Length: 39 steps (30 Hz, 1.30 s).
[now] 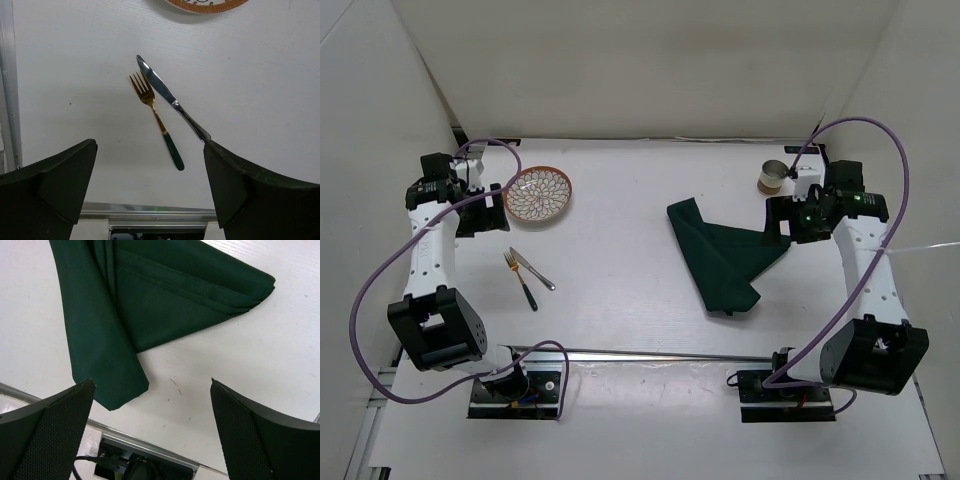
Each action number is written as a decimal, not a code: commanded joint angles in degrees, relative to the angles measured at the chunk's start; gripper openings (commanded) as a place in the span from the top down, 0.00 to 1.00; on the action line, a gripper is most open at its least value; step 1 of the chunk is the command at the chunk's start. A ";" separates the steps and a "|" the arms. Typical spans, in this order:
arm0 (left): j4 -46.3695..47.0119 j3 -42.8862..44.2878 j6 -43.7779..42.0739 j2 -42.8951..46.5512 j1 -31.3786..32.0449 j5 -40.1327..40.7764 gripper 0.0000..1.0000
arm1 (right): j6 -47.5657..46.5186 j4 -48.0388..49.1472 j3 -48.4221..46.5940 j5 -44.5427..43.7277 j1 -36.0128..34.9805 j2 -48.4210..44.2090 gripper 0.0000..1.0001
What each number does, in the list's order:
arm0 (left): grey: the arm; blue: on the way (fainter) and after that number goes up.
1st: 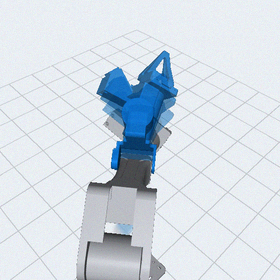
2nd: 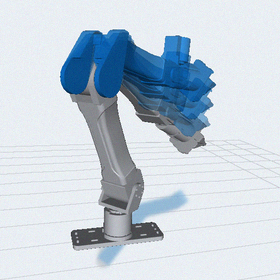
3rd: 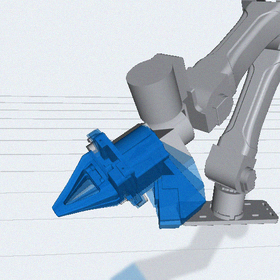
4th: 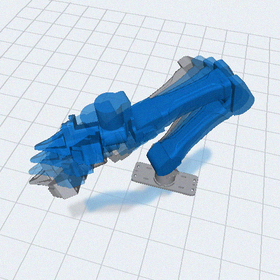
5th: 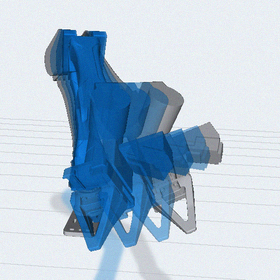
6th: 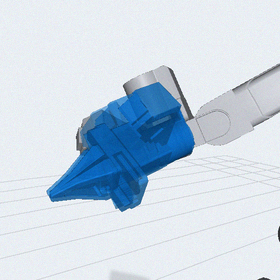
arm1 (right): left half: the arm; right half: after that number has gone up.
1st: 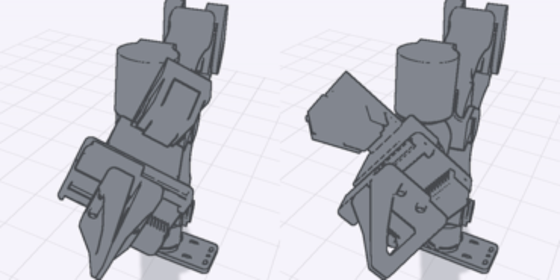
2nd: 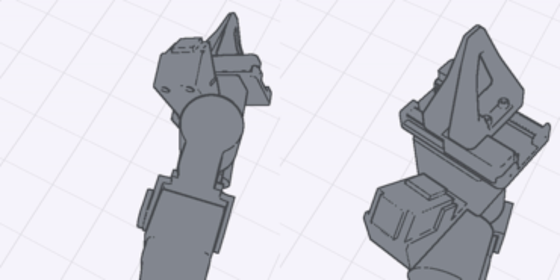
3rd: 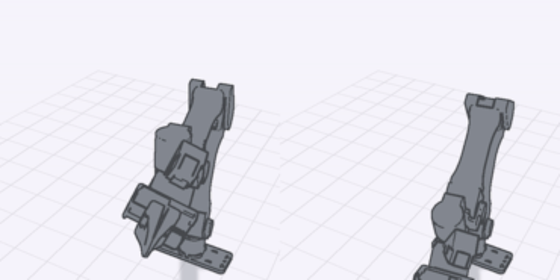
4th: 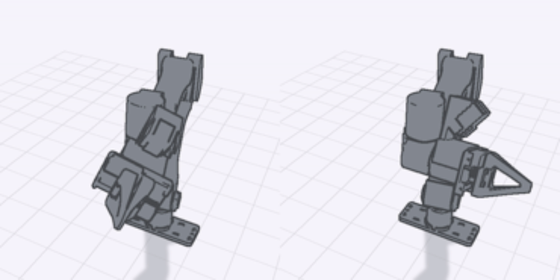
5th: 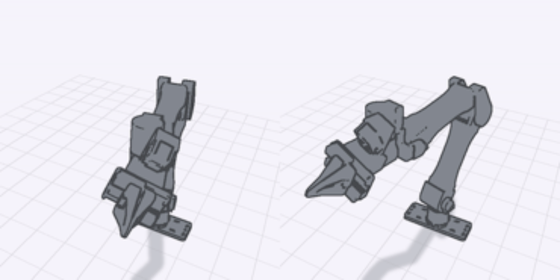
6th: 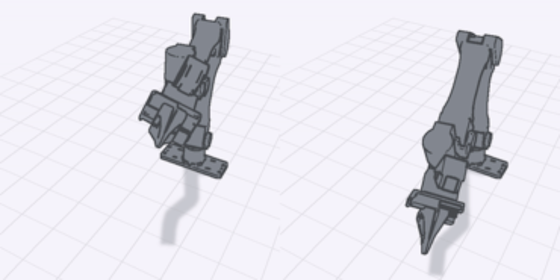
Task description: Set the dinner table for one person
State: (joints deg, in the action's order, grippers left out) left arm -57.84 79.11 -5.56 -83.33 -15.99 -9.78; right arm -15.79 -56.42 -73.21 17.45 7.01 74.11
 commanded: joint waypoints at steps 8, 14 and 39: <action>-1.47 -0.10 -2.17 3.70 0.78 4.50 0.00 | -1.35 6.40 6.23 1.71 0.03 1.13 0.00; -2.53 1.13 -2.70 3.17 1.93 6.17 0.00 | -0.29 12.47 10.71 -1.01 -4.79 3.14 0.03; -3.06 -2.73 -3.75 4.49 2.98 10.75 0.00 | 0.94 21.00 12.13 0.83 -17.29 20.11 0.22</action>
State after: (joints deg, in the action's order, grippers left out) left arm -60.86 77.36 -8.60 -82.59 -13.28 -0.60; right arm -15.18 -35.99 -59.51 17.45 -10.11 93.19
